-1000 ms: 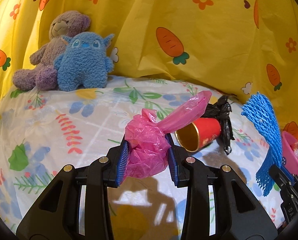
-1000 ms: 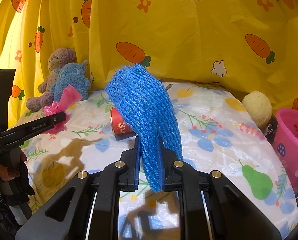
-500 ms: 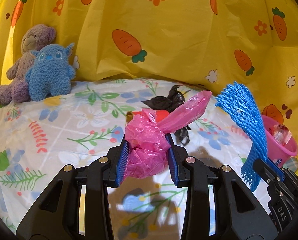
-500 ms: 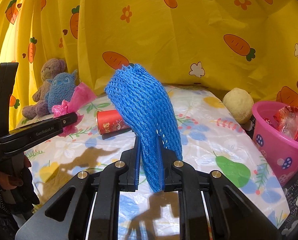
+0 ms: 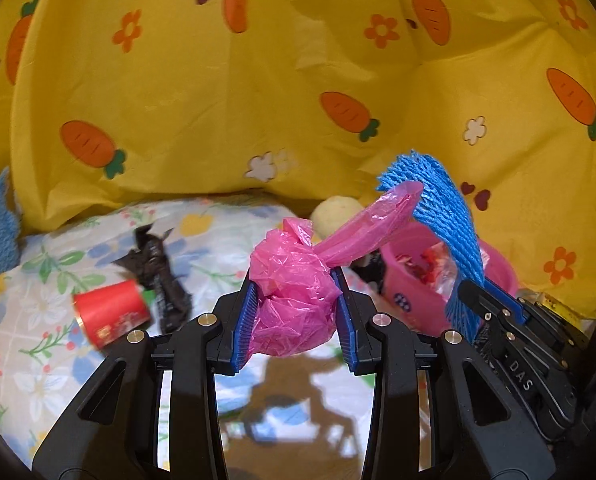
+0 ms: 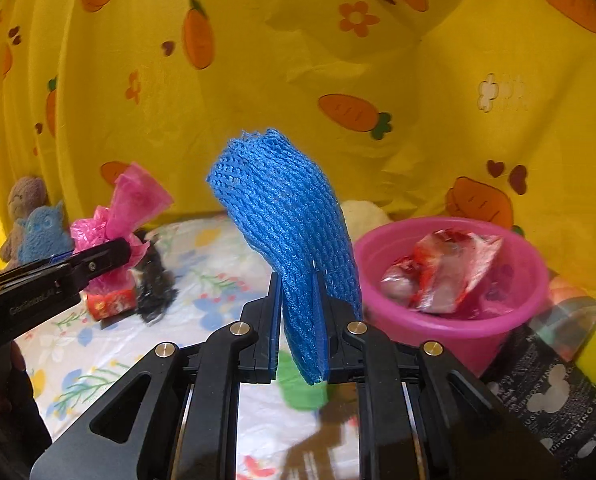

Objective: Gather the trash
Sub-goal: 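Grasp the pink plastic bag with the left tool while the right tool lifts the mesh sleeve, then carry both items over the pink bucket and open both tools to drop them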

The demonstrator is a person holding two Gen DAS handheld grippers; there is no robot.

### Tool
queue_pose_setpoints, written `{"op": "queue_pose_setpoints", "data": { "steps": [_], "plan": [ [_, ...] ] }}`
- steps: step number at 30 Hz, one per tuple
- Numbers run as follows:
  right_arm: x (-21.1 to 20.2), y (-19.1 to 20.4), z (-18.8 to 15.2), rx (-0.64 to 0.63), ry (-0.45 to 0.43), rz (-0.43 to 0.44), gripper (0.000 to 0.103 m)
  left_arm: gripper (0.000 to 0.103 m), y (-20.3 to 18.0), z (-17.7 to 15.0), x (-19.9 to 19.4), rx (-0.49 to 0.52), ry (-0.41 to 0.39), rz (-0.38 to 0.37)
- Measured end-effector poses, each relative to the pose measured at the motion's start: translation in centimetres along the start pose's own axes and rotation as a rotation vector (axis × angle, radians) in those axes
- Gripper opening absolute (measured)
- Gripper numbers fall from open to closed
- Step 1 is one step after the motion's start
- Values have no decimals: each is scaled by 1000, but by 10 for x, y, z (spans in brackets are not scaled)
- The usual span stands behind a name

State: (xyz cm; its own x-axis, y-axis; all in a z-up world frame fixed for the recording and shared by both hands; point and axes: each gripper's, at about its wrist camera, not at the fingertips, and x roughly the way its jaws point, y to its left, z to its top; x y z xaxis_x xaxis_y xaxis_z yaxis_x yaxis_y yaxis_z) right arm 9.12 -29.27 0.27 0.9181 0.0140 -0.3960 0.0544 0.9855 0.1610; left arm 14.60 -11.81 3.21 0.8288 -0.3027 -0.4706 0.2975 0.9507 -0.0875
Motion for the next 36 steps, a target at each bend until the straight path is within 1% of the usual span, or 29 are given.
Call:
{"op": "queue_pose_setpoints", "data": {
  "steps": [3, 6, 8, 10, 12, 13, 16, 18, 21, 22, 24, 25, 26, 28, 29, 31, 34, 35, 36],
  "plan": [
    [6, -33, 13, 44, -15, -99, 16, 35, -33, 12, 29, 13, 19, -99],
    [12, -63, 19, 80, -13, -173, 16, 35, -65, 16, 55, 50, 16, -168],
    [17, -76, 22, 97, -8, -199, 16, 35, -81, 17, 71, 71, 21, -205],
    [20, -88, 22, 113, 3, -209, 16, 35, -95, 18, 87, 78, 33, -238],
    [25, -98, 22, 129, 17, -202, 16, 36, -105, 16, 102, 80, 46, -270],
    [26, -101, 22, 132, 22, -204, 16, 36, -108, 16, 111, 78, 63, -281],
    [31, -109, 22, 140, 34, -204, 16, 36, -117, 15, 135, 64, 115, -299],
    [31, -112, 24, 142, 32, -216, 16, 36, -122, 15, 145, 73, 128, -298],
    [36, -113, 24, 137, 36, -233, 16, 37, -125, 12, 157, 62, 148, -323],
    [37, -113, 24, 135, 40, -233, 16, 39, -127, 10, 161, 68, 156, -333],
    [39, -114, 23, 126, 44, -240, 16, 48, -130, 6, 165, 80, 170, -366],
    [40, -113, 23, 123, 44, -242, 16, 62, -130, 5, 166, 81, 173, -364],
    [40, -114, 23, 121, 45, -245, 16, 72, -128, 4, 166, 75, 172, -362],
    [43, -115, 24, 121, 48, -249, 16, 77, -121, 5, 162, 56, 156, -383],
    [44, -116, 23, 128, 52, -247, 16, 83, -118, 6, 158, 55, 146, -378],
    [47, -119, 25, 142, 63, -240, 16, 87, -109, 7, 150, 53, 121, -341],
    [54, -123, 26, 150, 82, -241, 17, 89, -94, 9, 133, 35, 87, -305],
    [56, -124, 26, 152, 90, -241, 19, 90, -88, 9, 126, 27, 73, -282],
    [57, -126, 26, 155, 94, -245, 26, 91, -82, 9, 119, 20, 62, -259]
  ]
}}
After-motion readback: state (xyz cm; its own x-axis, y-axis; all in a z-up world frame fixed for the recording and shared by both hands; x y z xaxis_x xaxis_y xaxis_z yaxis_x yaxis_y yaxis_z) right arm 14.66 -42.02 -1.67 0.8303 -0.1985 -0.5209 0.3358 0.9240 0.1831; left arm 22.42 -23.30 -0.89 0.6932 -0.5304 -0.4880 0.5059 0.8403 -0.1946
